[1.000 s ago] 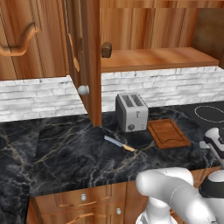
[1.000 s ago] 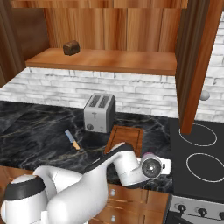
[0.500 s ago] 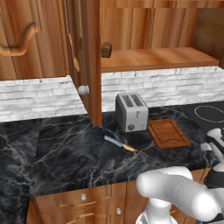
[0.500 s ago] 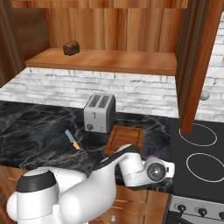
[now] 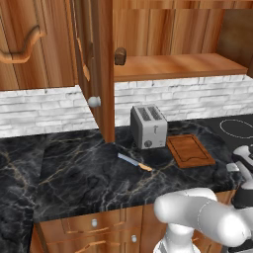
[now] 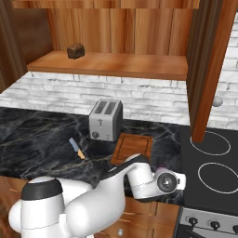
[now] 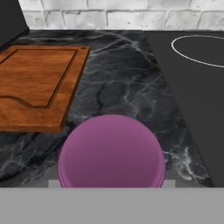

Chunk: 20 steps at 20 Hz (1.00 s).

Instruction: Pick the bread, place it on the cutting board, pick the jam, place it on the counter, and close the cabinet.

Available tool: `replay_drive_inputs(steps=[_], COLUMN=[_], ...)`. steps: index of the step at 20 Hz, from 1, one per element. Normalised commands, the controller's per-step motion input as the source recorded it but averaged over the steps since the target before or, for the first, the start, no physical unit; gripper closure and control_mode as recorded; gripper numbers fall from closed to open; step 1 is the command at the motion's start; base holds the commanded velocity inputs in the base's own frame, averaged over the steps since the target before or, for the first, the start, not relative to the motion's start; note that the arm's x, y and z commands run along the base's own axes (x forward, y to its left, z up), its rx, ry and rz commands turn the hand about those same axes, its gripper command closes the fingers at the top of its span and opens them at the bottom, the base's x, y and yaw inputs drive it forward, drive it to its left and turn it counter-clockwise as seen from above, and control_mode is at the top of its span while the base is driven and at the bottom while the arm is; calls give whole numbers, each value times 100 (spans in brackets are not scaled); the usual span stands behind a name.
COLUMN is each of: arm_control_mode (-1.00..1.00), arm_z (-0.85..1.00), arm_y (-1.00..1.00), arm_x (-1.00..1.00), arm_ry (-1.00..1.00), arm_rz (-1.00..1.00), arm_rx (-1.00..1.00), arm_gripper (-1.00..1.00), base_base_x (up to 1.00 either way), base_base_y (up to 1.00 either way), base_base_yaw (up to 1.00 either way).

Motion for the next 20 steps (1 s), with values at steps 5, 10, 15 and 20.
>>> replay_drive_inputs(steps=[5,10,15,20], arm_control_mode=[-100,-100,-100,-100], arm_z=[-7,-13,-11,-8], arm_y=[0,0,0,0], arm_x=[0,0,0,0], arm_ry=[4,1,1,0], arm_rz=[0,0,0,0], arm_rx=[0,0,0,0], arm_gripper=[100,100,100,100], base_base_x=[0,0,0,0], base_base_y=[0,0,0,0], base_base_yaw=[0,0,0,0])
